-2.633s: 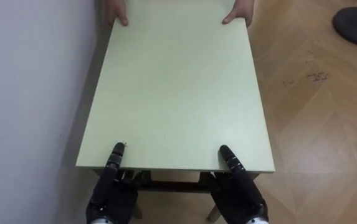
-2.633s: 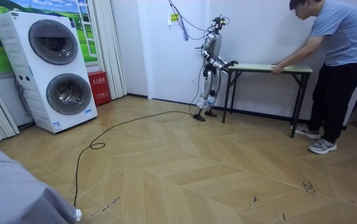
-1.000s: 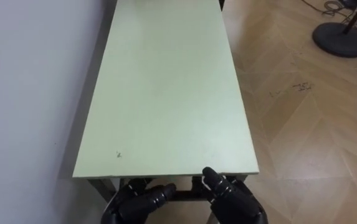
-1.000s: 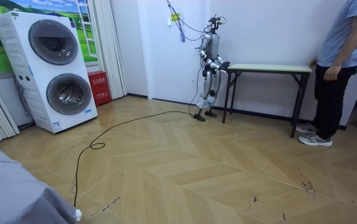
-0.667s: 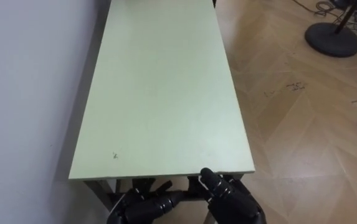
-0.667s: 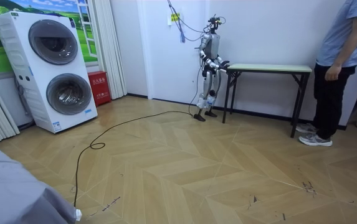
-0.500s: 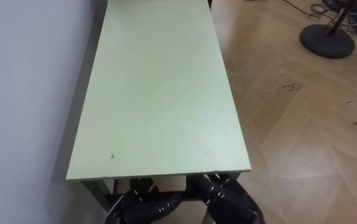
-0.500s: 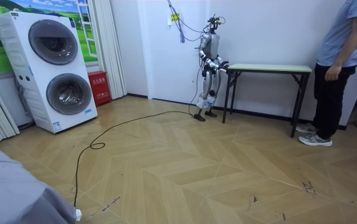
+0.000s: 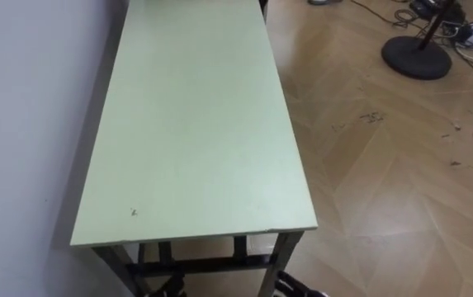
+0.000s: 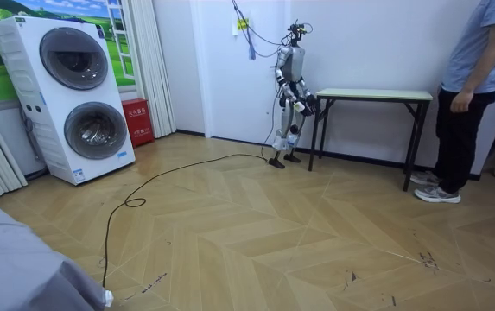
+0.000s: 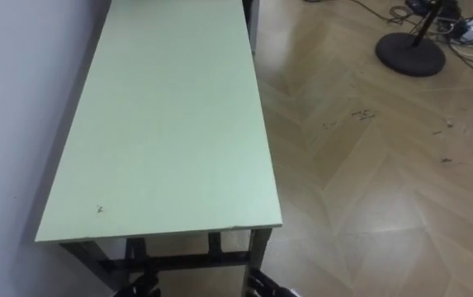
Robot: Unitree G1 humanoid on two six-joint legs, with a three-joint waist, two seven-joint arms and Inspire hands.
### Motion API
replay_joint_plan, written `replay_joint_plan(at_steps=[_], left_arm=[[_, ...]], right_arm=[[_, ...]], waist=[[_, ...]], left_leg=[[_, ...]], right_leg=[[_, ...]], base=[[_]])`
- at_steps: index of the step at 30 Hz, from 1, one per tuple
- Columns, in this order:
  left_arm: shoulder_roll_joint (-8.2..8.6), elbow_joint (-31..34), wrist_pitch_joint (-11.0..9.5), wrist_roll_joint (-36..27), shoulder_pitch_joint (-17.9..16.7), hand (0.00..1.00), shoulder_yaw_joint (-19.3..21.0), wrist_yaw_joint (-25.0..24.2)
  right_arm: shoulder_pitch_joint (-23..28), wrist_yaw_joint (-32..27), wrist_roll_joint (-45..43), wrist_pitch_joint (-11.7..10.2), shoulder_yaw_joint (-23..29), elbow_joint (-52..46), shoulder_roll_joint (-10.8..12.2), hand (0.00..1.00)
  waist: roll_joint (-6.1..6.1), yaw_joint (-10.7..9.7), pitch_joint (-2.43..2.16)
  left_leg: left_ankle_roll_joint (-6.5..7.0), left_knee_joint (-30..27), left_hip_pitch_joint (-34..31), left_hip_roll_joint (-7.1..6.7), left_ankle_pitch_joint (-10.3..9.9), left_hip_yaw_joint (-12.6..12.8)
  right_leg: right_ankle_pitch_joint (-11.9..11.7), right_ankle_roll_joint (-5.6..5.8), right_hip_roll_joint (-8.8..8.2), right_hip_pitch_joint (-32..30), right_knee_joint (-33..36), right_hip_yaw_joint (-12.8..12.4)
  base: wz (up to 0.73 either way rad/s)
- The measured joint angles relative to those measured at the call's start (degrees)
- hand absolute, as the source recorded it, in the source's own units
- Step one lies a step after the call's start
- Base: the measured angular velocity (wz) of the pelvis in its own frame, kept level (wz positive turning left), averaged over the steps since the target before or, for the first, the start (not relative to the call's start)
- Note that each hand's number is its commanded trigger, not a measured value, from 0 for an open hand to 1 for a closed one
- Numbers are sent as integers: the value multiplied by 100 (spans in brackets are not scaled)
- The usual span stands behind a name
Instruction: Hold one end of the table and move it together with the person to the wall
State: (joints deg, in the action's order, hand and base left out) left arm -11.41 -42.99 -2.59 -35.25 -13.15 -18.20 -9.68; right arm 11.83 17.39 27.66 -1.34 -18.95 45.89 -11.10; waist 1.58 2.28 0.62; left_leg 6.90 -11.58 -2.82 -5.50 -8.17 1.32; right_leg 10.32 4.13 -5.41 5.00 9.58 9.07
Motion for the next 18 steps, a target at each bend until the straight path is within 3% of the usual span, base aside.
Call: replay_joint_plan(at_steps=[4, 7, 9, 14, 18], left_arm=[[13, -681, -5, 35, 114, 0, 58, 188], [90, -998, -51, 346, -3, 0, 333, 313], [214, -1111, -56, 567, -98, 0, 719, 419], [263, -1312, -121, 1123, -31, 0, 922, 800], [441, -1463, -162, 1839, 20, 0, 1269, 1152]], right_arm=[[-265, -416, 35, -58, 44, 877, 15, 0], [-285, -635, 12, -57, 177, 1456, 36, 0], [-264, -750, -132, -48, 456, 1773, 77, 0], [-295, -878, -143, -54, 564, 1968, 187, 0], [-300, -1051, -144, -31, 709, 2100, 261, 0]], waist=[[-30, -14, -4], [-30, -17, -3], [-26, -23, 12], [-7, -38, 13], [1, -40, 9]], left_leg=[[-22, 30, 41, 17, -8, 21], [-29, 28, 71, 18, -12, 7], [-29, 32, 86, 17, -12, -10], [-54, 69, 112, 29, -28, -5], [-57, 89, 163, 28, -27, -10]], right_leg=[[0, 0, 12, 11, 6, 5], [0, 0, 17, 36, -4, 41], [0, -1, 17, 49, -13, 42], [-5, -8, 41, 108, -83, 37], [-4, -8, 44, 167, -101, 48]], base=[[-6], [3], [4], [-1], [1]])
